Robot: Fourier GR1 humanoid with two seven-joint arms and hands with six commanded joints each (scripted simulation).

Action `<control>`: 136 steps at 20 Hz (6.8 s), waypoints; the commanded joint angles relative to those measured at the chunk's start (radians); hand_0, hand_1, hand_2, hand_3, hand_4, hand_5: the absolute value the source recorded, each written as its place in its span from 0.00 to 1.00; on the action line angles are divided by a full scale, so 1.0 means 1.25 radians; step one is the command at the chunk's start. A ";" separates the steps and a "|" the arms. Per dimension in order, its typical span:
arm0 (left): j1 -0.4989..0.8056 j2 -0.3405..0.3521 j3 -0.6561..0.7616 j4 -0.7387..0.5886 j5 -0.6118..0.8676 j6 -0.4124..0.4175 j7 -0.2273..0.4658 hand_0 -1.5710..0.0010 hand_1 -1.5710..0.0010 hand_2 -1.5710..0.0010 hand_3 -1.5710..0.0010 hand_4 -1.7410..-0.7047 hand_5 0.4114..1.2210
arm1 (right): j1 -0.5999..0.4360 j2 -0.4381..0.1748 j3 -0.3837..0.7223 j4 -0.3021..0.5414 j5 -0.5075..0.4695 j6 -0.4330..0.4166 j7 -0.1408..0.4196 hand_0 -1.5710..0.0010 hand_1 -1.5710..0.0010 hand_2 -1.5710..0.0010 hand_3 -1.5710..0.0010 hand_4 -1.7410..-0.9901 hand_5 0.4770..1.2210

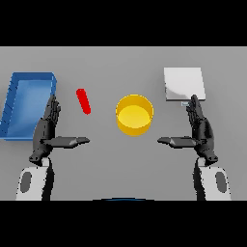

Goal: Pick up the red beaker and tilt it to pour out 1 green nut into yellow bowl. Pick up the yellow bowl and place it on the metallic measuring scale.

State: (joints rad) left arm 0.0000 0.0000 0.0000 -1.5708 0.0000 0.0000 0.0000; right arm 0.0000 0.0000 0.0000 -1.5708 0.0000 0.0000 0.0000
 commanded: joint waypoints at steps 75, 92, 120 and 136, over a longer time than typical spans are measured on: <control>-0.464 0.083 -0.114 0.370 -0.233 0.072 0.028 0.00 0.00 0.00 0.01 0.01 0.88 | 0.123 -0.075 0.077 -0.129 0.198 -0.042 -0.094 1.00 1.00 1.00 1.00 0.65 0.26; -0.648 0.213 -0.470 0.423 -0.598 -0.019 0.222 0.00 0.00 0.00 0.00 0.00 0.96 | 0.124 -0.067 0.089 -0.149 0.199 -0.034 -0.054 1.00 1.00 1.00 1.00 0.62 0.31; -1.027 0.203 -0.976 0.609 -0.884 -0.298 0.001 0.00 0.00 0.00 0.00 0.01 1.00 | 0.122 -0.030 0.084 -0.117 0.203 -0.068 -0.069 1.00 1.00 1.00 1.00 0.70 0.15; -1.279 0.286 -0.920 0.765 -0.806 -0.200 -0.065 0.00 0.00 0.04 0.22 0.03 1.00 | 0.114 -0.033 0.079 -0.109 0.195 -0.067 -0.098 1.00 1.00 1.00 1.00 0.75 0.16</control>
State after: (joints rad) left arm -1.5994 0.3583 -1.1502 -0.6142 -1.0067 -0.2516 -0.0768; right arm 0.1414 -0.0415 0.0990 -1.7068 0.2440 -0.0842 -0.1216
